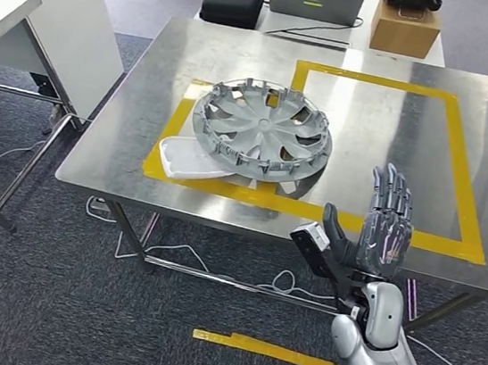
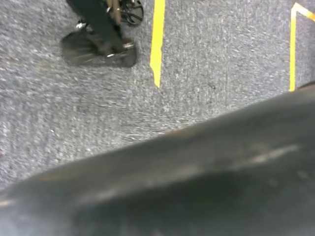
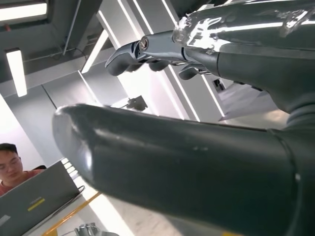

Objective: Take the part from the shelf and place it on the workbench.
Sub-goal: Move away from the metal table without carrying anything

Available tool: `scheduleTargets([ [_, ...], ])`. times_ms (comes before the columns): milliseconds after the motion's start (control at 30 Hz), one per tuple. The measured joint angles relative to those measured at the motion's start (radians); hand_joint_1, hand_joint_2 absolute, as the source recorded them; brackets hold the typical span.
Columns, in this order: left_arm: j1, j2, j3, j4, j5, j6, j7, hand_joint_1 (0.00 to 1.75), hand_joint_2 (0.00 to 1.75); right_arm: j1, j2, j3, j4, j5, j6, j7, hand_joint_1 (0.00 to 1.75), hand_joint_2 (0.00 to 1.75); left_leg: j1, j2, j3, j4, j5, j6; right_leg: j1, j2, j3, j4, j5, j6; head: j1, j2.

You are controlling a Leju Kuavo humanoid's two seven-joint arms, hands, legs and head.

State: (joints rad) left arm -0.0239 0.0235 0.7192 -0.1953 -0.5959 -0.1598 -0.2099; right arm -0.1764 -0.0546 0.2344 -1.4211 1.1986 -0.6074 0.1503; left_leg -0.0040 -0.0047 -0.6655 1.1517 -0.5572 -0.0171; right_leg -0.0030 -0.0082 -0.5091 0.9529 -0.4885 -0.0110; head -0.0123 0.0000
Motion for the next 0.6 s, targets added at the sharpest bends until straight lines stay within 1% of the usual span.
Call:
scheduleTargets([
  [33, 0.0, 0.0, 0.001, 0.0, 0.0, 0.0, 0.0, 0.0, 0.0, 0.001, 0.0, 0.0, 0.0, 0.0, 0.0, 0.0, 0.0, 0.0, 0.003, 0.0, -0.014, 0.063, -0.032, -0.004, 0.001, 0.0, -0.013, 0.002, 0.009, 0.0, 0.0, 0.0],
  [67, 0.0, 0.0, 0.003, 0.0, 0.0, 0.0, 0.0, 0.0, 0.0, 0.002, 0.0, 0.0, 0.0, -0.001, 0.001, 0.0, 0.0, 0.0, 0.005, 0.0, -0.018, 0.104, -0.041, -0.006, 0.002, -0.001, -0.027, 0.005, 0.018, 0.0, 0.0, 0.0],
  [100, 0.0, -0.001, 0.004, 0.0, 0.0, 0.0, 0.0, 0.0, 0.0, 0.003, 0.0, 0.0, 0.0, -0.001, 0.001, 0.0, 0.0, 0.0, 0.007, 0.0, -0.007, 0.113, -0.027, -0.007, 0.002, -0.001, -0.042, 0.009, 0.026, 0.001, 0.0, 0.0],
  [133, 0.0, -0.001, 0.005, 0.0, 0.0, 0.0, 0.0, 0.0, 0.0, 0.004, 0.0, 0.0, 0.0, -0.002, 0.001, 0.0, 0.0, 0.0, 0.008, 0.0, 0.021, 0.086, 0.0, -0.007, 0.002, -0.001, -0.057, 0.014, 0.033, 0.003, 0.0, 0.0],
  [167, -0.001, -0.001, 0.006, 0.0, 0.0, 0.0, 0.0, 0.0, 0.0, 0.004, 0.0, 0.0, 0.0, -0.002, 0.001, 0.0, 0.0, 0.0, 0.009, 0.0, 0.065, 0.03, 0.026, -0.006, 0.002, -0.001, -0.071, 0.02, 0.04, 0.006, 0.0, 0.0],
  [200, -0.002, 0.0, 0.006, 0.0, 0.0, 0.0, 0.0, 0.0, 0.0, 0.004, 0.0, 0.0, 0.0, -0.002, 0.001, 0.0, 0.0, 0.0, 0.009, 0.0, 0.116, -0.041, 0.039, -0.004, 0.003, -0.001, -0.083, 0.027, 0.046, 0.01, 0.0, 0.0],
  [233, -0.004, 0.0, 0.006, 0.0, 0.0, 0.0, 0.0, 0.0, 0.0, 0.003, 0.0, 0.0, 0.0, -0.003, 0.001, 0.0, 0.0, 0.0, 0.008, 0.0, 0.16, -0.108, 0.039, 0.001, 0.004, -0.001, -0.092, 0.033, 0.051, 0.015, 0.001, 0.0],
  [267, -0.005, 0.0, 0.006, 0.0, 0.0, 0.0, 0.0, 0.0, 0.0, 0.003, 0.0, -0.001, 0.0, -0.003, 0.002, 0.001, 0.0, 0.0, 0.006, -0.001, 0.189, -0.154, 0.032, 0.007, 0.005, -0.001, -0.098, 0.037, 0.057, 0.021, 0.001, 0.0],
  [300, -0.006, 0.001, 0.007, 0.0, 0.0, 0.001, 0.0, 0.0, 0.0, 0.002, 0.0, -0.001, 0.0, -0.004, 0.002, 0.001, 0.0, 0.0, 0.003, -0.001, 0.2, -0.178, 0.025, 0.013, 0.005, -0.001, -0.102, 0.039, 0.064, 0.027, 0.002, 0.0],
  [333, -0.005, 0.001, 0.007, 0.0, 0.0, 0.001, 0.0, 0.0, 0.0, 0.002, 0.0, -0.002, 0.0, -0.004, 0.004, 0.002, 0.0, 0.0, 0.001, -0.001, 0.198, -0.184, 0.028, 0.02, 0.003, -0.002, -0.104, 0.039, 0.071, 0.033, 0.002, 0.0],
  [367, -0.005, 0.001, 0.007, 0.0, 0.0, 0.002, 0.0, 0.0, 0.0, 0.003, 0.0, -0.003, 0.001, -0.005, 0.005, 0.002, 0.0, 0.0, 0.0, 0.001, 0.192, -0.185, 0.036, 0.028, 0.001, -0.001, -0.108, 0.042, 0.07, 0.039, 0.001, 0.0],
  [400, -0.005, 0.001, 0.008, 0.0, 0.0, 0.002, 0.0, 0.0, 0.0, 0.003, 0.0, -0.004, 0.001, -0.007, 0.006, 0.003, 0.0, 0.0, 0.0, 0.003, 0.184, -0.186, 0.046, 0.036, -0.001, 0.0, -0.117, 0.055, 0.053, 0.043, 0.001, 0.0],
  [433, -0.005, 0.0, 0.008, 0.0, 0.0, 0.002, 0.0, 0.0, 0.0, 0.004, -0.001, -0.005, 0.002, -0.008, 0.008, 0.005, 0.0, 0.0, 0.001, 0.005, 0.173, -0.188, 0.058, 0.044, -0.002, 0.002, -0.131, 0.083, 0.019, 0.047, 0.001, 0.0],
  [467, -0.006, 0.0, 0.008, 0.0, 0.0, 0.003, 0.0, 0.0, 0.0, 0.004, -0.001, -0.007, 0.003, -0.01, 0.01, 0.006, 0.0, 0.0, 0.001, 0.007, 0.16, -0.189, 0.069, 0.05, -0.003, 0.004, -0.15, 0.133, -0.031, 0.049, 0.002, 0.0],
  [500, -0.006, 0.0, 0.008, 0.0, 0.0, 0.003, 0.0, 0.0, 0.0, 0.004, -0.002, -0.008, 0.003, -0.012, 0.011, 0.007, 0.0, 0.0, -0.001, 0.007, 0.145, -0.189, 0.08, 0.054, -0.003, 0.004, -0.169, 0.196, -0.08, 0.051, 0.003, 0.0],
  [533, -0.005, 0.0, 0.008, 0.0, 0.0, 0.003, 0.0, 0.0, 0.0, 0.006, -0.003, -0.01, 0.005, -0.013, 0.013, 0.008, 0.0, 0.0, -0.002, 0.007, 0.13, -0.188, 0.092, 0.056, -0.003, 0.004, -0.184, 0.262, -0.116, 0.053, 0.003, 0.0],
  [567, -0.005, 0.0, 0.008, 0.0, 0.0, 0.003, 0.0, 0.0, 0.0, 0.007, -0.003, -0.012, 0.006, -0.014, 0.014, 0.008, 0.0, 0.0, -0.003, 0.007, 0.114, -0.187, 0.104, 0.056, -0.003, 0.004, -0.189, 0.312, -0.129, 0.054, 0.003, 0.0],
  [600, -0.004, 0.0, 0.008, 0.0, 0.0, 0.003, 0.0, 0.0, 0.0, 0.009, -0.004, -0.014, 0.008, -0.014, 0.014, 0.009, 0.0, 0.0, -0.004, 0.007, 0.098, -0.186, 0.115, 0.055, -0.003, 0.004, -0.181, 0.334, -0.118, 0.055, 0.003, 0.0],
])
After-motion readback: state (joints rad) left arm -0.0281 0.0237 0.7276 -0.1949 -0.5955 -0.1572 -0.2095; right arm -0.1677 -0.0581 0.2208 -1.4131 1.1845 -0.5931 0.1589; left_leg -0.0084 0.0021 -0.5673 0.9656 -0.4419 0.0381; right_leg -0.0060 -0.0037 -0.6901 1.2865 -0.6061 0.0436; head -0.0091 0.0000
